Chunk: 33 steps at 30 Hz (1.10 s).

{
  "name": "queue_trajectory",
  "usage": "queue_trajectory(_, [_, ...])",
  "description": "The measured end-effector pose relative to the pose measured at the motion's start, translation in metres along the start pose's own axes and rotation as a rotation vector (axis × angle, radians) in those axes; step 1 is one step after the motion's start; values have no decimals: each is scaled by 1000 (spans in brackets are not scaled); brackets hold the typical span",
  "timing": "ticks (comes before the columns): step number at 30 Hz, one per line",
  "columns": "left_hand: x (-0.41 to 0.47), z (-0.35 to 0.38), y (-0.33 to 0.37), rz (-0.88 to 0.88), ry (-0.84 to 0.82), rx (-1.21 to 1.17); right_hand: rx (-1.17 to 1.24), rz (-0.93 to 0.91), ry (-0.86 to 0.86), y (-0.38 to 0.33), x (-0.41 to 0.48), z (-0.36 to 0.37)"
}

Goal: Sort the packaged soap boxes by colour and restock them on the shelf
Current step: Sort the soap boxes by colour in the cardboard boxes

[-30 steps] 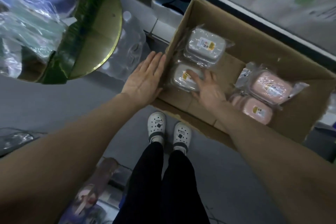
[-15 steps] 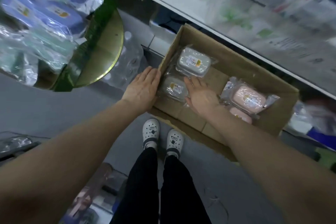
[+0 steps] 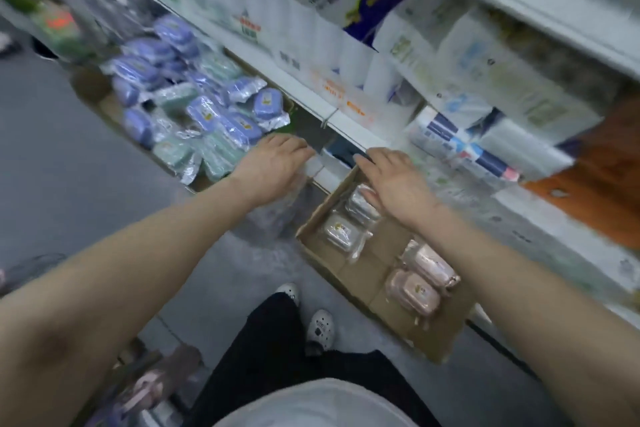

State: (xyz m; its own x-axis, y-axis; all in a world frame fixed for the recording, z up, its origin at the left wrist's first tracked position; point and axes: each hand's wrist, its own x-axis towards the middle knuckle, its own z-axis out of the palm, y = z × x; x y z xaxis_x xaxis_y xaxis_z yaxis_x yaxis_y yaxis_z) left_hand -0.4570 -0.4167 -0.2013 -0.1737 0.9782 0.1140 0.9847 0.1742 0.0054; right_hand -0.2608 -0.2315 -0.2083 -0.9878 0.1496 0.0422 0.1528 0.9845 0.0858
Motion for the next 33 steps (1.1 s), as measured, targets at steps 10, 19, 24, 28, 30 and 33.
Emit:
queue_trajectory(10, [-70, -106, -70, -146, 133, 148, -83, -214, 206, -46, 93, -109])
queue_trajectory(19, [-122, -101, -167, -242, 114, 157, -50, -316, 217, -124, 197, -101])
queue_trajectory(24, [-148, -93, -258, -247, 85, 138, -13, -290, 189, -176, 270, -83])
queue_trajectory(28, [-167, -87, -335, -240, 22, 111, 24, -214, 136, -217, 326, -72])
queue_trajectory(30, [-175, -83, -370, -231, 0, 103, 41, -168, 113, -235, 350, -66])
queue_trajectory(33, [-181, -76, -416, -245, -16, 51, 74, -99, 52, -260, 380, -57])
